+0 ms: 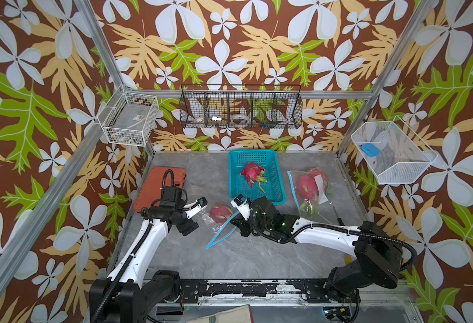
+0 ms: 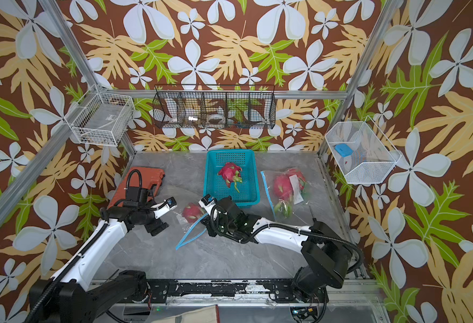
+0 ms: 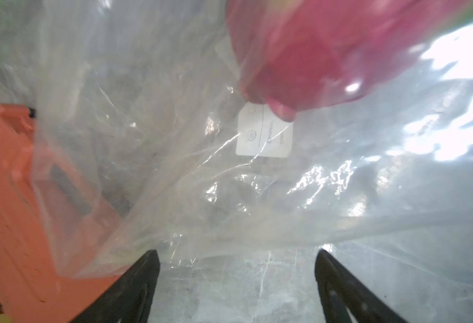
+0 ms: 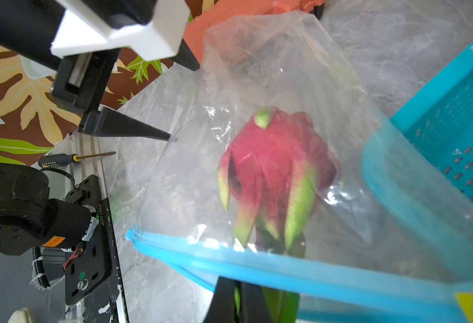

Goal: Open the zip-top bag and take out the dragon fruit
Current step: Pick up the dragon fruit from the zipper food storage bag.

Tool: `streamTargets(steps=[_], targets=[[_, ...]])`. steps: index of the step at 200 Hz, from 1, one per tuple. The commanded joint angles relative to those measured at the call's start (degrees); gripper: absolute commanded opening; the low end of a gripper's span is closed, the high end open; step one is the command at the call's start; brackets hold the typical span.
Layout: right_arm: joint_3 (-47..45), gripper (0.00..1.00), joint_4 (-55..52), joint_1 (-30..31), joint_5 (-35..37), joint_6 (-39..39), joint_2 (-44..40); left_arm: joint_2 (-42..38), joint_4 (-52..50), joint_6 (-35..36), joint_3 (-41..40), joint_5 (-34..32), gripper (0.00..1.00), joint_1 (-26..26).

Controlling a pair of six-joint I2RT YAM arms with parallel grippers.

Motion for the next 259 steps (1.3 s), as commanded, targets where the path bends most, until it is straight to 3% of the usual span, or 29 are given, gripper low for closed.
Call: streamTargets(steps=[1,24,69,122,152,174,259], targets=[[3.1,0.0,-0.7,0.1,-0.2,3.1,0.8,-5.0,-7.8,6.4,2.3,3.4,0.93,-1.6],[7.8,0.0,-2.1,0.1,-0.2,6.4,1.7,-14.1,-7.9,4.9,0.9,3.6,1.0,-5.9],[17.0,0.0,-2.7,0.0,-0.2,16.2,5.3,-29.1,6.8,-7.9,-9.3,6.1,1.0,-8.0],[26.3,0.0,-4.0,0.1,0.8,19.6,8.5,-40.6,25.1,-7.1,-21.0,2.1,0.99,-8.0],[27.3,0.0,-3.2,0.1,1.1,21.3,9.0,-44.4,27.3,-7.0,-23.8,4.8,0.97,-8.0],[27.4,0.0,-2.8,0.1,1.0,21.9,8.9,-47.5,32.3,-7.0,-26.5,5.4,0.88,-8.0],[27.4,0.0,-3.8,0.2,-1.4,21.5,7.2,-45.5,37.9,-8.0,-27.9,4.2,0.31,-8.0]])
